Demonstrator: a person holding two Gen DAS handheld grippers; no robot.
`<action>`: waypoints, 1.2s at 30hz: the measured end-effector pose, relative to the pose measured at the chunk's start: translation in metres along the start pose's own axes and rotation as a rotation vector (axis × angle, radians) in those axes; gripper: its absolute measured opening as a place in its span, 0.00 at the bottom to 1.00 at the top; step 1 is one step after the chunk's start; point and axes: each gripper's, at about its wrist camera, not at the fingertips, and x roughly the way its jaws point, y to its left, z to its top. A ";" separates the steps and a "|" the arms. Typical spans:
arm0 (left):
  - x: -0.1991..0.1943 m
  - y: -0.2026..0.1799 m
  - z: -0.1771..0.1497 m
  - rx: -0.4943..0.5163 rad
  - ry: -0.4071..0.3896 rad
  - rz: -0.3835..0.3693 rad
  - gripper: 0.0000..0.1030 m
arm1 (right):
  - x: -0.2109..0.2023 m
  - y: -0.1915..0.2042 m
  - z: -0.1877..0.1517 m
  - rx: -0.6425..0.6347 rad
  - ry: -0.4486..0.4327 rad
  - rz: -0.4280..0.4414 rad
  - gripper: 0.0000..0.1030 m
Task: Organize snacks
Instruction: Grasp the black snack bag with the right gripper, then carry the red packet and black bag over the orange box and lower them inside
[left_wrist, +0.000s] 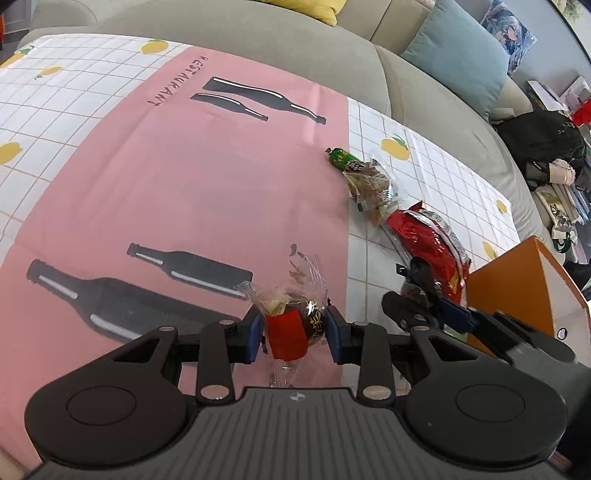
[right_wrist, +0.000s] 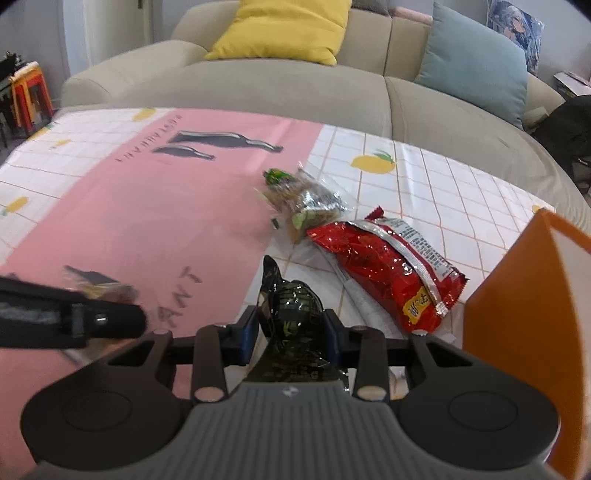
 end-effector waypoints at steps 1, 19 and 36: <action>-0.003 -0.001 -0.001 0.001 -0.002 -0.001 0.38 | -0.008 0.000 0.000 0.006 -0.006 0.012 0.34; -0.085 -0.105 -0.008 0.281 -0.100 -0.176 0.38 | -0.161 -0.082 -0.012 0.220 -0.109 0.111 0.34; -0.049 -0.268 -0.017 0.827 -0.022 -0.282 0.38 | -0.197 -0.254 -0.037 0.618 -0.045 0.132 0.35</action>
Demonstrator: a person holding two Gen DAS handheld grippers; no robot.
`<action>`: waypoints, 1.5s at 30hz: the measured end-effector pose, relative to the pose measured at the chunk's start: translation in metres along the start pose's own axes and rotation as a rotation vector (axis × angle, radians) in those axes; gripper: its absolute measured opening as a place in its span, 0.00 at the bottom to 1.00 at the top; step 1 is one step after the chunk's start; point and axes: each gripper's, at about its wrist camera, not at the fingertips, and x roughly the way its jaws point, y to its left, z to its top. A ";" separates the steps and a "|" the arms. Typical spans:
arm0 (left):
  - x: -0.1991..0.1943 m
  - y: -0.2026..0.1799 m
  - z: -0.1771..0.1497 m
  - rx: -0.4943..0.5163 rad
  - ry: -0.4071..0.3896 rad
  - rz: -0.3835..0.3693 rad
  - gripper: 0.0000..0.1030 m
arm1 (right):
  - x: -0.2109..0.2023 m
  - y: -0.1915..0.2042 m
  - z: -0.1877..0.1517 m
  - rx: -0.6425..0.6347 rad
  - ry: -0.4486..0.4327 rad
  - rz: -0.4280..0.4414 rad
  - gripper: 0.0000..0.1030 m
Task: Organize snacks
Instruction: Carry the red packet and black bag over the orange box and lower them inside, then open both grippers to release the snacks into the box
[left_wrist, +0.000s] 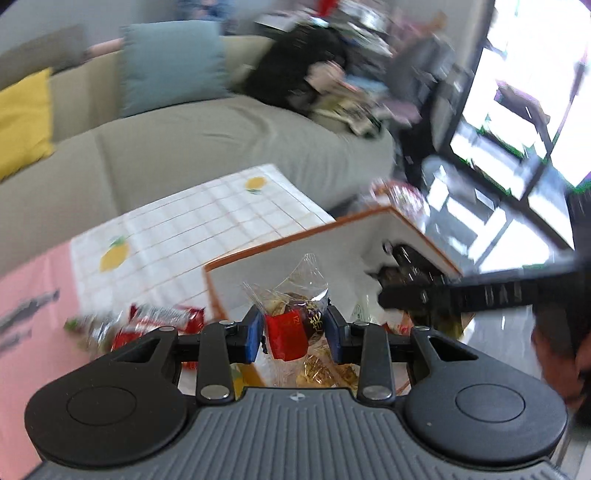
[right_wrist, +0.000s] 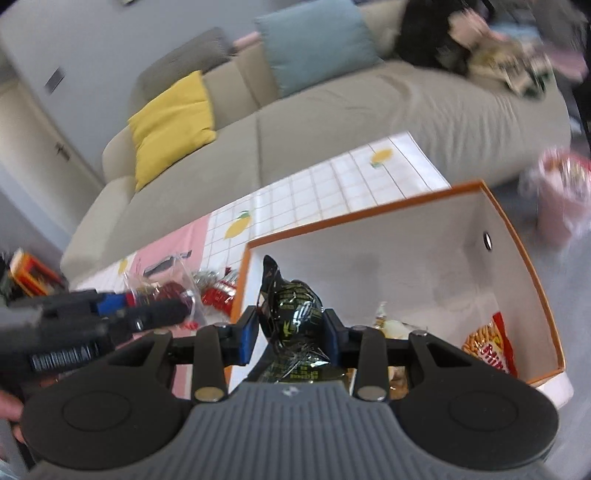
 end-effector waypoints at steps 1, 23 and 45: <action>0.009 -0.003 0.003 0.035 0.016 0.003 0.38 | 0.003 -0.007 0.005 0.026 0.008 0.009 0.35; 0.127 -0.010 0.007 0.459 0.362 0.030 0.39 | 0.156 -0.054 0.043 0.189 0.330 -0.016 0.35; 0.124 -0.011 0.000 0.526 0.395 0.054 0.53 | 0.173 -0.044 0.041 0.203 0.385 -0.118 0.52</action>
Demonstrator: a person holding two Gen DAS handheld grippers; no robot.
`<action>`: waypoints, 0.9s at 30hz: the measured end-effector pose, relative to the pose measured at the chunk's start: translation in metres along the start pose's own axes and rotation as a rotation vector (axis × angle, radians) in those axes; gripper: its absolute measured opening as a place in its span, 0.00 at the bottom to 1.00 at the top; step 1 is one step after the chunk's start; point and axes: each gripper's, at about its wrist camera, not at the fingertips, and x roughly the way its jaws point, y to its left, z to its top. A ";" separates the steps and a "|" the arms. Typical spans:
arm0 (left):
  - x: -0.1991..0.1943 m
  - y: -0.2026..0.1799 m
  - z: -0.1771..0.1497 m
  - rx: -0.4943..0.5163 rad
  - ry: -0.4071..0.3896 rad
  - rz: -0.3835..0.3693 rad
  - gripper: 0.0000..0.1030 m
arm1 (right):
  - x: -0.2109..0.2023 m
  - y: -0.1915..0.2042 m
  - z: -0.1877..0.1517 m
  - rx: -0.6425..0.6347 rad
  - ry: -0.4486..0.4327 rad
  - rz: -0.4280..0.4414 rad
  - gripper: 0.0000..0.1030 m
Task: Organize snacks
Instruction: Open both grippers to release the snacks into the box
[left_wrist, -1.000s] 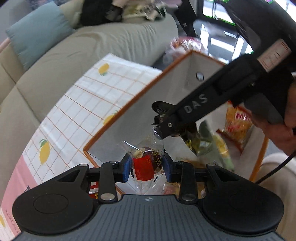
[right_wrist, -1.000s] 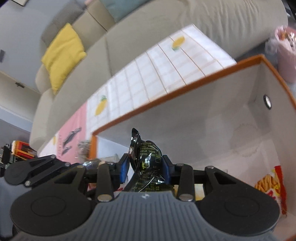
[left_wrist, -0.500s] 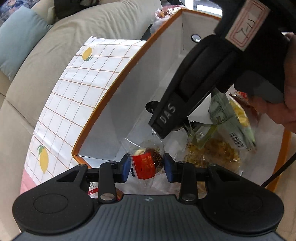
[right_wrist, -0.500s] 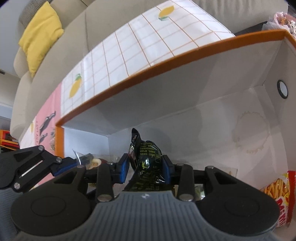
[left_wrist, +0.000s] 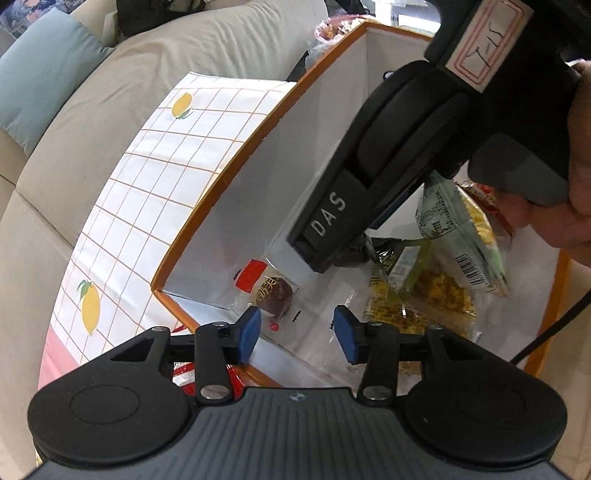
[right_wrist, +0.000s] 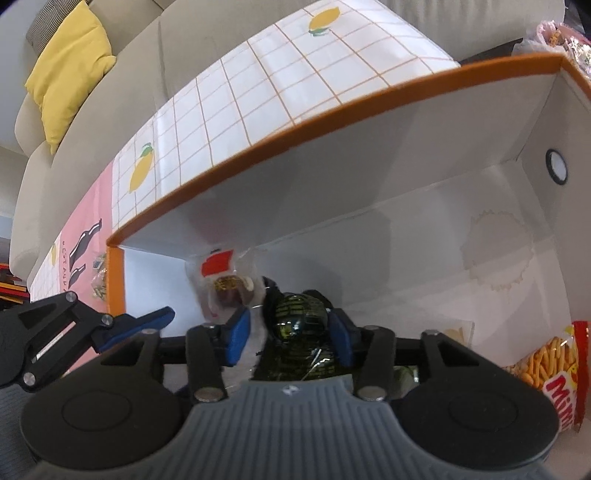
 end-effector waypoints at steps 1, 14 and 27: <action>-0.003 0.000 -0.001 -0.002 -0.005 -0.002 0.53 | -0.002 0.001 0.000 -0.001 -0.005 -0.004 0.54; -0.065 0.006 -0.023 -0.124 -0.135 -0.008 0.62 | -0.049 0.025 -0.016 -0.076 -0.122 -0.038 0.81; -0.123 0.014 -0.082 -0.357 -0.237 0.071 0.62 | -0.100 0.062 -0.066 -0.175 -0.251 -0.037 0.85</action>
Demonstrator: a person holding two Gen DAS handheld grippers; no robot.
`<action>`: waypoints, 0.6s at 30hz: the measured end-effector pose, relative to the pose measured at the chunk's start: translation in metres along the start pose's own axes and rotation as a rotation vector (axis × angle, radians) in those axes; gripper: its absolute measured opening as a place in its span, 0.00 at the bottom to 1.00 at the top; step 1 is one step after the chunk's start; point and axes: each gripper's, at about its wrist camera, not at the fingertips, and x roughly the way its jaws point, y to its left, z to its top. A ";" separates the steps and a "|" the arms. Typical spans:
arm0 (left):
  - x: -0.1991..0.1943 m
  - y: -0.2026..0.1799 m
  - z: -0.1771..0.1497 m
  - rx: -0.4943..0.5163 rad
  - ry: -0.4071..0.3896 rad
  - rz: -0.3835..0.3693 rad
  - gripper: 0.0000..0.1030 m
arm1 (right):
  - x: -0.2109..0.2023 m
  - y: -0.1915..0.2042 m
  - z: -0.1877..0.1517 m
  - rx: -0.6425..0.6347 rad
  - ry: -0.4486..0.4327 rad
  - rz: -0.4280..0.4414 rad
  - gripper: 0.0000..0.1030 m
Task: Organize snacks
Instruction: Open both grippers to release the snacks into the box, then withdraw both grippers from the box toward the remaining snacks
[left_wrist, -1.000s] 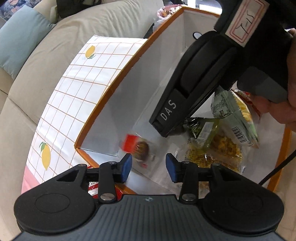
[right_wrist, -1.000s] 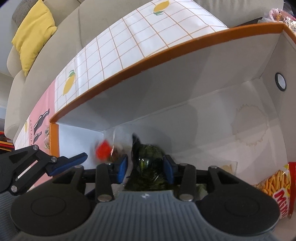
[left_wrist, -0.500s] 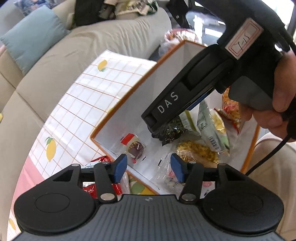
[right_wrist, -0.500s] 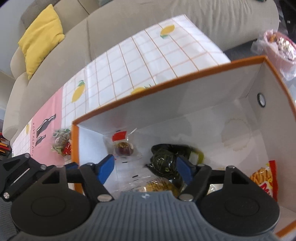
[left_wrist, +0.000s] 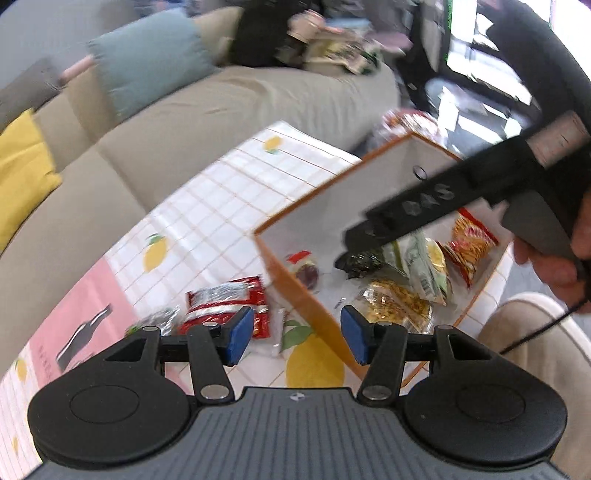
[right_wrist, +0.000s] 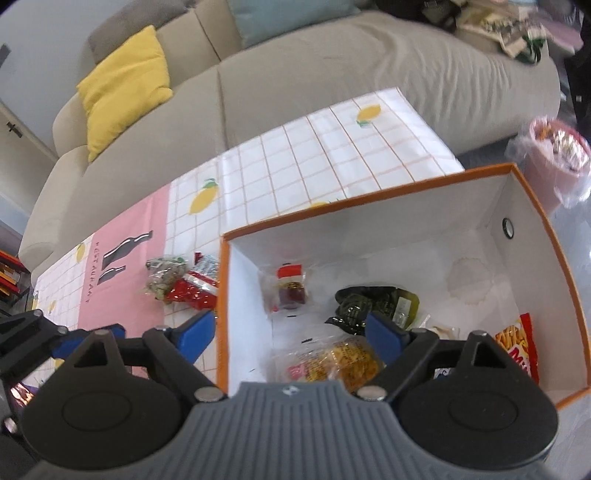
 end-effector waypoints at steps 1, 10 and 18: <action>-0.006 0.003 -0.004 -0.022 -0.019 0.013 0.62 | -0.005 0.003 -0.004 -0.005 -0.016 0.004 0.85; -0.048 0.024 -0.065 -0.161 -0.154 0.102 0.62 | -0.038 0.053 -0.068 -0.109 -0.223 0.056 0.85; -0.051 0.026 -0.122 -0.232 -0.126 0.179 0.62 | -0.037 0.103 -0.125 -0.217 -0.341 0.074 0.84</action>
